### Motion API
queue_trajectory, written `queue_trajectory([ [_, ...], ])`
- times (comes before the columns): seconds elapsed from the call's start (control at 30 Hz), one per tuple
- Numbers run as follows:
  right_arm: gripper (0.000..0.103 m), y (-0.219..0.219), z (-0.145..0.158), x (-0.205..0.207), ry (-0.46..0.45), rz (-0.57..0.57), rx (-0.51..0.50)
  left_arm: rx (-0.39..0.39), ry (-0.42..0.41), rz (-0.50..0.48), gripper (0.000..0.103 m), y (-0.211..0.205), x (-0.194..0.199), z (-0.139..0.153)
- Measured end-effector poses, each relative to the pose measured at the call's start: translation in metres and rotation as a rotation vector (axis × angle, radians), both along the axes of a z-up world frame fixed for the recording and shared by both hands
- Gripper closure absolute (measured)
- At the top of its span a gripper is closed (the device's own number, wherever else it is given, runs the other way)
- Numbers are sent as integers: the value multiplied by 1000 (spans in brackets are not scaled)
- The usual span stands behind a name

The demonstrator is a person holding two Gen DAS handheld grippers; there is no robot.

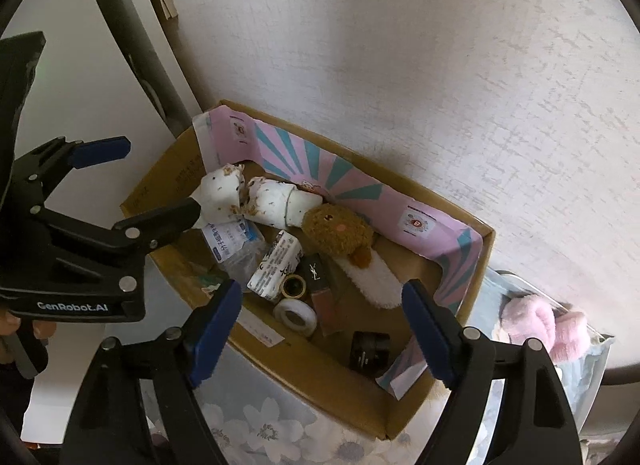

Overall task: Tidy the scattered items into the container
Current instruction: 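Carry the plastic box and tape ring into the cardboard box and release them, then grasp the beige jar with the left gripper while the right gripper grasps the white earphone case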

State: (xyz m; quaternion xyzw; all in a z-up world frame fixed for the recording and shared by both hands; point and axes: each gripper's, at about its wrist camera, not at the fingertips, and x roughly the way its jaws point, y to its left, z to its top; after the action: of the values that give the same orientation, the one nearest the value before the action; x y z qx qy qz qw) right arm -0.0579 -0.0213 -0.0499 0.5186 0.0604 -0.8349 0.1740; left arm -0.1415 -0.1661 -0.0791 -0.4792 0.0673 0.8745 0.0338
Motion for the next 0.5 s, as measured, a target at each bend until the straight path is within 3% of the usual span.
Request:
queue_trajectory([
  [0.5, 24, 41, 34, 39, 83, -80, -30, 10, 85, -72, 0, 45, 27, 40],
])
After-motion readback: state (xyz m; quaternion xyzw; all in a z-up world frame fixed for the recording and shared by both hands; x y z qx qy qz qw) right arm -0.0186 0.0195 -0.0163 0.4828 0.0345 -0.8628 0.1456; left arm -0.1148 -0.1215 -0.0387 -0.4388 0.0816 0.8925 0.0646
